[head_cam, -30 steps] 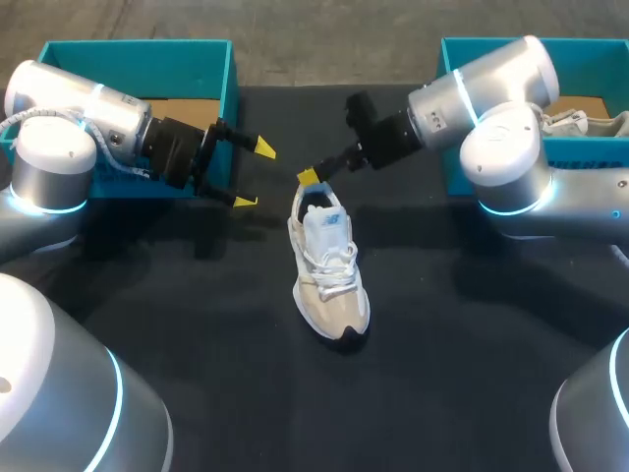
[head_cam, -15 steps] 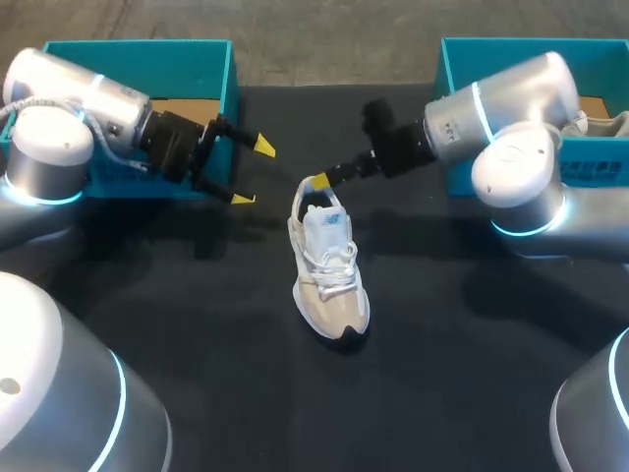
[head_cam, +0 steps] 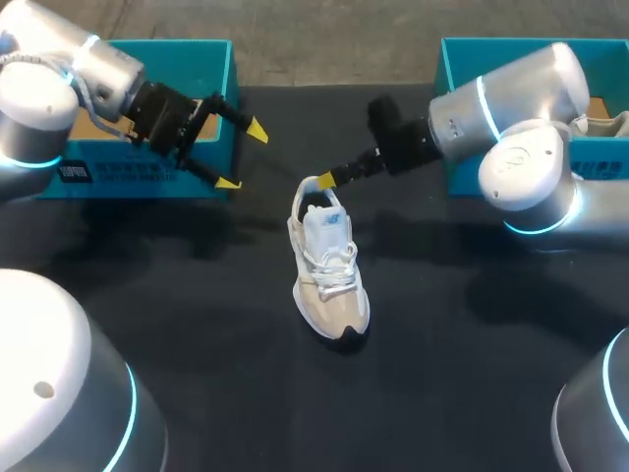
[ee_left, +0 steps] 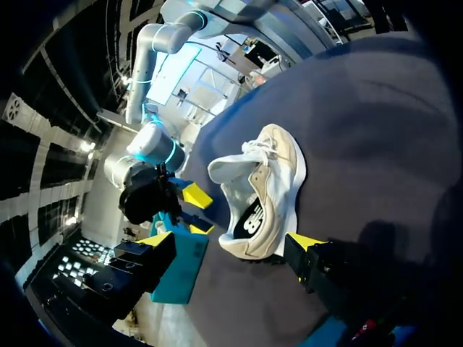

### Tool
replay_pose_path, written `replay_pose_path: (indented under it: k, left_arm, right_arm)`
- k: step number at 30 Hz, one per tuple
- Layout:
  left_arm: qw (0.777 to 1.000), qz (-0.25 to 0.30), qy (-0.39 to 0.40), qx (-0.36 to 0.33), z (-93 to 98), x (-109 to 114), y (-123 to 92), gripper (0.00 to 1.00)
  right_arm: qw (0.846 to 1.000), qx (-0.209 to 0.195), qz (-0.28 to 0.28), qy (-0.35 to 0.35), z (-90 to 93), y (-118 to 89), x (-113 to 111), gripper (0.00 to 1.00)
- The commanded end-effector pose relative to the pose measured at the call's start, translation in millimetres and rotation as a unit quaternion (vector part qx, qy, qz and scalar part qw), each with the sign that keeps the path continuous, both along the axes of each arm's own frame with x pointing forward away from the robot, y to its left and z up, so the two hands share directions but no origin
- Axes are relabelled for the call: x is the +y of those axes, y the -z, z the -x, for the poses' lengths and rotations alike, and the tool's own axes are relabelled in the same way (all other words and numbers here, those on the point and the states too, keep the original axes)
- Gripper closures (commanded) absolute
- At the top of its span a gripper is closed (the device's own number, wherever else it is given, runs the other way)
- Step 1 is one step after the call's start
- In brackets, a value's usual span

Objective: Take the shoe out of the shoebox, open the shoe tongue, remove and reinsert the insole, then place the shoe into the shoebox

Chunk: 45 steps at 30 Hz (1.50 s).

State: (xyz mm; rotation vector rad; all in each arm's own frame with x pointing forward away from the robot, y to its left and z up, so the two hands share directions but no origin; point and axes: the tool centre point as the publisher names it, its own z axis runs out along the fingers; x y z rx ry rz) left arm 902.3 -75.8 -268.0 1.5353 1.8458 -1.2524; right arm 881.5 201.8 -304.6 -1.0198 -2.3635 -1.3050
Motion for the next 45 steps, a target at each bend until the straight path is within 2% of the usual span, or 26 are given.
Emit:
replay_pose_path:
  k: [1,4,6,7,8,9,12,22,29,33,35,36,40,45]
  left_arm:
    - [0.999,-0.035,0.004,0.0,1.3,14.5,-19.2,0.0]
    - [0.999,-0.04,0.002,-0.001,2.2,24.1,-29.1,0.0]
    - [0.999,-0.05,-0.003,0.0,1.7,31.7,-33.9,0.0]
    - [0.998,-0.057,-0.005,0.003,1.1,35.9,-35.7,0.0]
    - [0.998,-0.063,-0.008,0.003,0.8,40.2,-37.4,0.0]
    - [0.998,-0.062,-0.008,0.002,0.5,44.8,-39.5,0.0]
    - [0.997,-0.071,-0.007,0.004,1.4,54.7,-44.3,0.0]
    - [0.997,-0.079,-0.011,0.002,4.0,84.0,-62.7,0.0]
    - [0.995,-0.095,-0.029,0.002,-2.4,116.1,-71.2,0.0]
    - [0.995,-0.096,-0.036,-0.001,-5.0,126.7,-77.0,0.0]
    - [0.994,-0.099,-0.04,-0.001,-5.5,132.7,-79.2,0.0]
    - [0.994,-0.098,-0.043,0.0,-6.0,134.7,-79.8,0.0]
    - [0.993,-0.108,-0.055,0.004,-9.7,145.9,-81.3,0.0]
    - [0.992,-0.11,-0.062,0.01,-12.5,152.4,-81.3,0.0]
  right_arm:
    - [0.999,-0.003,0.049,0.017,3.9,-14.0,-0.3,0.51]
    - [0.997,-0.004,0.075,0.031,3.6,-18.0,-3.9,0.56]
    - [0.994,-0.002,0.101,0.044,4.7,-20.4,-5.1,0.69]
    - [0.993,-0.002,0.11,0.05,5.4,-21.7,-5.7,0.79]
    - [0.991,0.0,0.117,0.058,6.2,-22.8,-6.0,0.98]
    - [0.989,-0.002,0.131,0.064,7.1,-23.8,-6.5,1.0]
    - [0.984,-0.004,0.157,0.08,10.5,-28.3,-7.8,1.0]
    - [0.984,-0.004,0.157,0.08,10.5,-28.3,-7.8,1.0]
    - [0.984,-0.004,0.157,0.08,10.5,-28.3,-7.8,1.0]
    - [0.984,-0.004,0.157,0.08,10.5,-28.3,-7.8,1.0]
    - [0.972,-0.006,0.205,0.112,12.0,-22.9,-2.6,1.0]
    - [0.97,-0.006,0.21,0.119,12.8,-21.5,-1.0,1.0]
    - [0.947,-0.007,0.277,0.164,17.7,-12.1,7.8,1.0]
    - [0.925,-0.022,0.324,0.198,24.3,-10.0,16.6,1.0]
